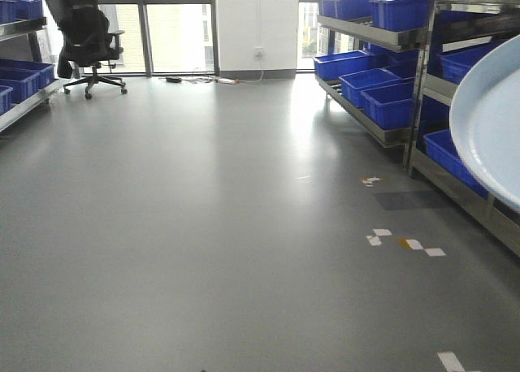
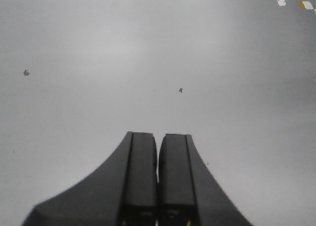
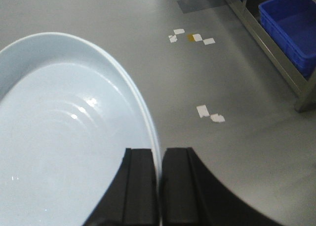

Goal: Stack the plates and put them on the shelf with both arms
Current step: 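Turn the base away from the table while holding the stack, then drive the base up to the shelf rack of blue bins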

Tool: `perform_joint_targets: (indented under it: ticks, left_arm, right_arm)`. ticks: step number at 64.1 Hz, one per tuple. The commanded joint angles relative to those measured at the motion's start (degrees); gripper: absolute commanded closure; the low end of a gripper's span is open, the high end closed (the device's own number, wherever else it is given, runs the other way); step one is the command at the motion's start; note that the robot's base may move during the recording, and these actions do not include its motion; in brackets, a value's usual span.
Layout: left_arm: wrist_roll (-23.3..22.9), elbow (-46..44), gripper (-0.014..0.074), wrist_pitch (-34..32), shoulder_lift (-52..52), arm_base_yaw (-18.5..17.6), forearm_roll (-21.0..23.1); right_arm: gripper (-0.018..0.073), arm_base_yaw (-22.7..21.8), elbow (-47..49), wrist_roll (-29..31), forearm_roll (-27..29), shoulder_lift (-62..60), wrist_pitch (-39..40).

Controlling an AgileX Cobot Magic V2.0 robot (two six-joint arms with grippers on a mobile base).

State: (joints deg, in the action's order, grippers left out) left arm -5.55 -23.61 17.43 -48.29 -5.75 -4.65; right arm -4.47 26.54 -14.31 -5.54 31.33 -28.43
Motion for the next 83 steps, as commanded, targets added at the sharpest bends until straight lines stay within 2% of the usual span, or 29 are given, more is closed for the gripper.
perform_joint_targets:
  ticks: [1,83]
  left_arm:
    - [-0.3,-1.5,0.051,-4.1,0.4,0.1,0.0]
    - [-0.3,-1.5,0.051,-4.1,0.4,0.1,0.0]
  right_arm:
    - [0.0502,-0.3,1.8,-0.1,-0.3,-0.1,5.1]
    - [0.0502,-0.3,1.8,-0.1,-0.3,-0.1,5.1]
